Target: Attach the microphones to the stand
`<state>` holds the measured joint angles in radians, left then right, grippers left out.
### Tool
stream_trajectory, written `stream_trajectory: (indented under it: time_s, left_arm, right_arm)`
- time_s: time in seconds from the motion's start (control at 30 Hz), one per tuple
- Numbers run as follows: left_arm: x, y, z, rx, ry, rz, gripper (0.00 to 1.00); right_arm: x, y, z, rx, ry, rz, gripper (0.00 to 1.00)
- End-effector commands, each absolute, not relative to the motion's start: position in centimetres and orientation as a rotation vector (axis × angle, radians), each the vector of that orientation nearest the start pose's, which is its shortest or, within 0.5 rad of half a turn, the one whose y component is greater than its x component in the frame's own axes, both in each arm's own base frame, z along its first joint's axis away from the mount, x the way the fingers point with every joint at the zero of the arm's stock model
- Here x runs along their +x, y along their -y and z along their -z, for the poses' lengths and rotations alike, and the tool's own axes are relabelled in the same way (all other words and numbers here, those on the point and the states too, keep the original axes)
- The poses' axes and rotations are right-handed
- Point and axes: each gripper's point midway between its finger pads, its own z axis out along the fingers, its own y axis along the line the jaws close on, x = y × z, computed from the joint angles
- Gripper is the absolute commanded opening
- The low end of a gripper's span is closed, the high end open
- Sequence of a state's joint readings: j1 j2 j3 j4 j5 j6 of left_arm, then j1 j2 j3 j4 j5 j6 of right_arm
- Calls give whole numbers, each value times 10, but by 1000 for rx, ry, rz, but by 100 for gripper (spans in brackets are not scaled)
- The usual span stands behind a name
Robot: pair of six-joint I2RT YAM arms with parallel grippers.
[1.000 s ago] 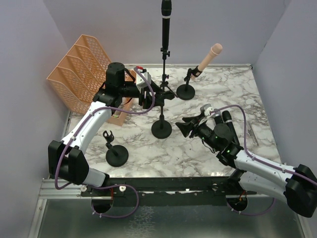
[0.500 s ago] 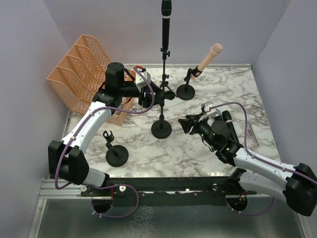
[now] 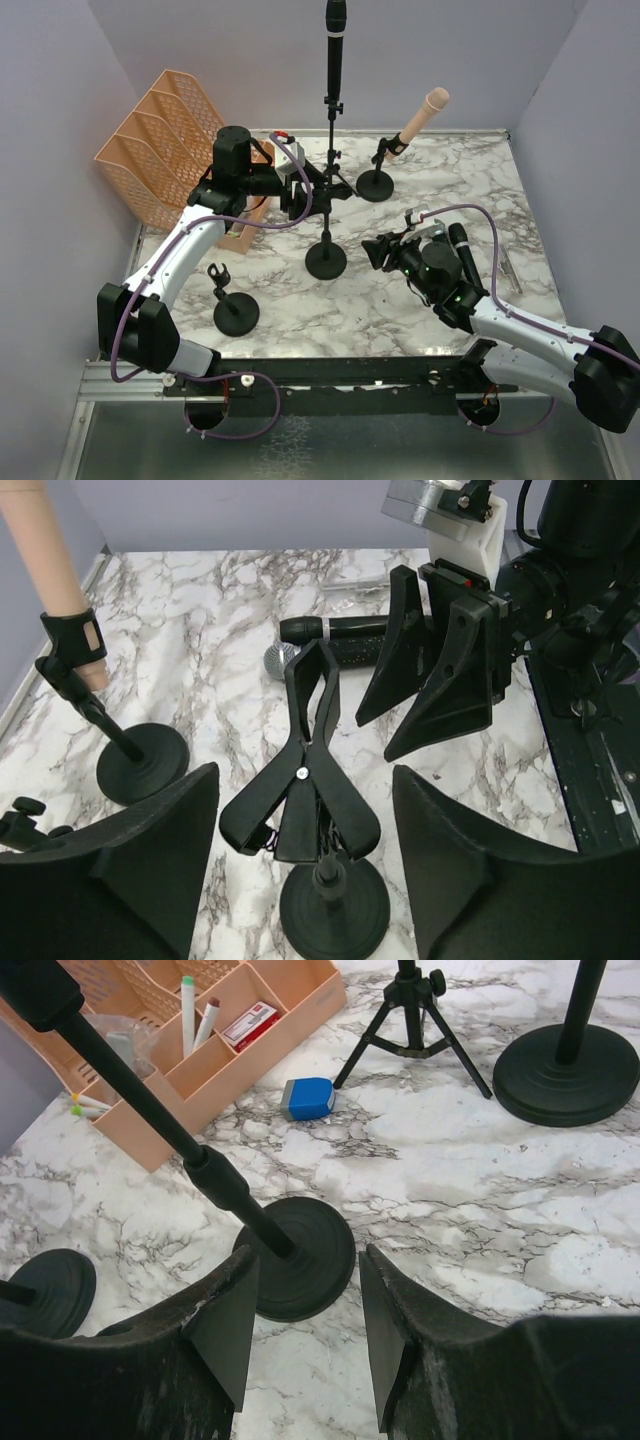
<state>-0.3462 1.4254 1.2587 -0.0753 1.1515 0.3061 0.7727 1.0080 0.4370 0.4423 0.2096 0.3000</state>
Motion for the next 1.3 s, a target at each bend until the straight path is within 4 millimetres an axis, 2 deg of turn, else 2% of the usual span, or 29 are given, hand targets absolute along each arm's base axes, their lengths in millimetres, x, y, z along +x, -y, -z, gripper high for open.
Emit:
stream_trajectory:
  time_s: [0.0, 0.17, 0.3, 0.63, 0.67, 0.83, 0.93, 1.07, 1.2, 1.27]
  left_arm:
    - [300, 270, -327, 1271, -1219, 1020, 73]
    - [298, 270, -318, 1299, -1230, 1017, 79]
    - [300, 269, -310, 1303, -1256, 1019, 75]
    - [301, 269, -314, 1301, -1253, 1004, 3]
    - [302, 268, -315, 1298, -1253, 1002, 0]
    - [303, 269, -317, 1283, -1249, 1002, 0]
    - [305, 269, -317, 1276, -1251, 1002, 0]
    - [305, 270, -318, 1275, -1246, 1002, 0]
    - [307, 270, -318, 1271, -1248, 1000, 0]
    - [308, 270, -317, 1267, -1253, 996, 0]
  right_arm:
    - [278, -233, -189, -223, -1723, -613, 48]
    - [278, -234, -189, -224, -1723, -624, 49]
    - [277, -235, -189, -227, -1721, -628, 48]
    - [279, -230, -188, -203, -1729, -602, 48]
    - [280, -229, -187, -197, -1734, -595, 48]
    - [291, -217, -182, -115, -1776, -506, 48]
    - [302, -198, -175, -25, -1827, -403, 48]
    - [318, -159, -159, 136, -1922, -267, 51]
    - [326, -103, -137, 291, -2041, -99, 64]
    - [325, -85, -130, 287, -2104, 9, 70]
